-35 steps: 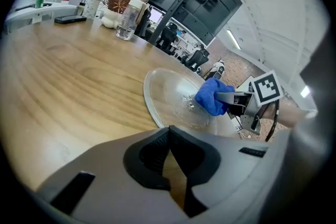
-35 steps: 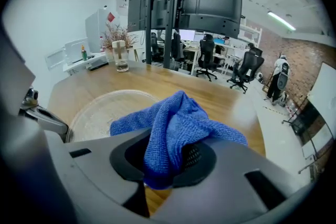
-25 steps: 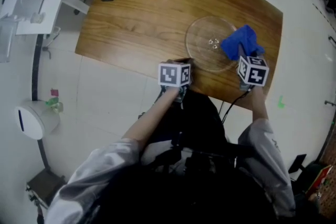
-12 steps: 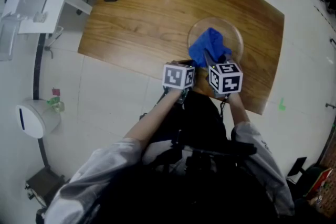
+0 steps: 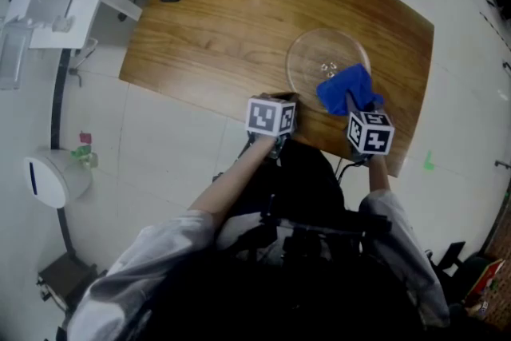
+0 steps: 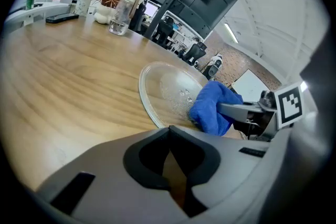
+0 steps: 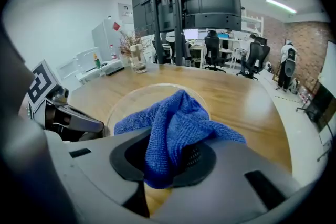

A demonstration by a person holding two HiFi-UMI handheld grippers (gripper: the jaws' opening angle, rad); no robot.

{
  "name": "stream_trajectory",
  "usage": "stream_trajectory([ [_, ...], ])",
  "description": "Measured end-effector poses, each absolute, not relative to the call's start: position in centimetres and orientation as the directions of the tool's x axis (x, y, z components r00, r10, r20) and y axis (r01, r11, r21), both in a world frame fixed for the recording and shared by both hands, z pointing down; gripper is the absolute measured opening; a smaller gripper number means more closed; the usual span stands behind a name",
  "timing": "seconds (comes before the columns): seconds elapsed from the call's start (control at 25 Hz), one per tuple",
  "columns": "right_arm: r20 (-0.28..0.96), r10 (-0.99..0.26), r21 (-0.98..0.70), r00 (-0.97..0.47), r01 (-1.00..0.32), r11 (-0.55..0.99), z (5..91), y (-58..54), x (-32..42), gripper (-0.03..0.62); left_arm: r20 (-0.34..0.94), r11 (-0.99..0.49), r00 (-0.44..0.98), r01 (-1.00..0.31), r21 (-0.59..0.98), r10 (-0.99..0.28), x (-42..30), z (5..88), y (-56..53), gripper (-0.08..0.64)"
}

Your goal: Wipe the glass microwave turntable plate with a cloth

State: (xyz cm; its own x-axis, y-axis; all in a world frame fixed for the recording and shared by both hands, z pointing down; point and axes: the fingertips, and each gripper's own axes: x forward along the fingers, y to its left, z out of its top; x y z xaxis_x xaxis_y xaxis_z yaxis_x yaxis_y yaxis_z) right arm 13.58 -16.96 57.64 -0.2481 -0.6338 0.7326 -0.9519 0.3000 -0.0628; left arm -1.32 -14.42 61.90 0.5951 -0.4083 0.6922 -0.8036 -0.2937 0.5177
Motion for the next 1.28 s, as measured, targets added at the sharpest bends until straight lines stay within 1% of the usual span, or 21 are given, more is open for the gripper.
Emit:
stream_trajectory([
  [0.2,0.729,-0.662,-0.061,-0.174,-0.98,0.19,57.6,-16.4,18.2,0.083,0.695,-0.291,0.592,-0.806,0.516,-0.408,-1.4,62.0,-14.4,-0.005],
  [0.4,0.72,-0.681,-0.075,-0.137,-0.99,0.119,57.1,-16.0,20.3,0.083,0.695,-0.293,0.589,-0.808,0.512,-0.412,-1.4,61.9,-14.3,-0.005],
  [0.48,0.697,-0.696,-0.131,-0.171,-0.985,0.111,56.1,-15.9,19.4,0.083,0.695,-0.292,0.588,-0.809,0.511,-0.414,-1.4,61.9,-14.4,-0.005],
  [0.6,0.637,-0.725,-0.242,-0.261,-0.961,0.133,53.9,-15.7,16.4,0.083,0.696,-0.29,0.584,-0.811,0.508,-0.418,-1.5,61.8,-14.5,-0.005],
  [0.68,0.611,-0.723,-0.285,-0.322,-0.942,0.179,52.9,-15.1,13.7,0.083,0.696,-0.288,0.582,-0.813,0.506,-0.421,-1.4,61.9,-14.5,-0.005],
  [0.8,0.602,-0.678,-0.318,-0.421,-0.906,0.279,53.0,-13.8,9.3,0.083,0.696,-0.286,0.579,-0.815,0.504,-0.425,-1.5,61.9,-14.5,-0.005],
  [0.88,0.626,-0.64,-0.293,-0.446,-0.895,0.337,54.0,-12.9,7.2,0.083,0.697,-0.284,0.577,-0.817,0.503,-0.426,-1.5,62.0,-14.5,-0.005],
  [0.92,0.646,-0.627,-0.251,-0.434,-0.898,0.363,54.7,-12.6,6.7,0.083,0.698,-0.283,0.576,-0.817,0.502,-0.426,-1.5,62.0,-14.5,-0.005],
  [1.04,0.7,-0.624,-0.066,-0.347,-0.902,0.426,55.9,-11.8,7.0,0.083,0.697,-0.282,0.575,-0.818,0.501,-0.429,-1.5,61.9,-14.5,-0.005],
  [1.12,0.714,-0.629,-0.006,-0.308,-0.9,0.435,56.1,-11.6,7.9,0.083,0.697,-0.285,0.573,-0.82,0.497,-0.431,-1.5,61.9,-14.5,-0.005],
  [1.2,0.715,-0.634,-0.027,-0.293,-0.919,0.393,56.4,-11.4,9.3,0.083,0.699,-0.291,0.57,-0.821,0.491,-0.431,-1.6,61.9,-14.4,-0.005],
  [1.28,0.71,-0.647,-0.096,-0.278,-0.948,0.302,56.7,-11.2,11.2,0.083,0.698,-0.305,0.573,-0.82,0.485,-0.43,-1.4,61.9,-14.2,-0.005],
])
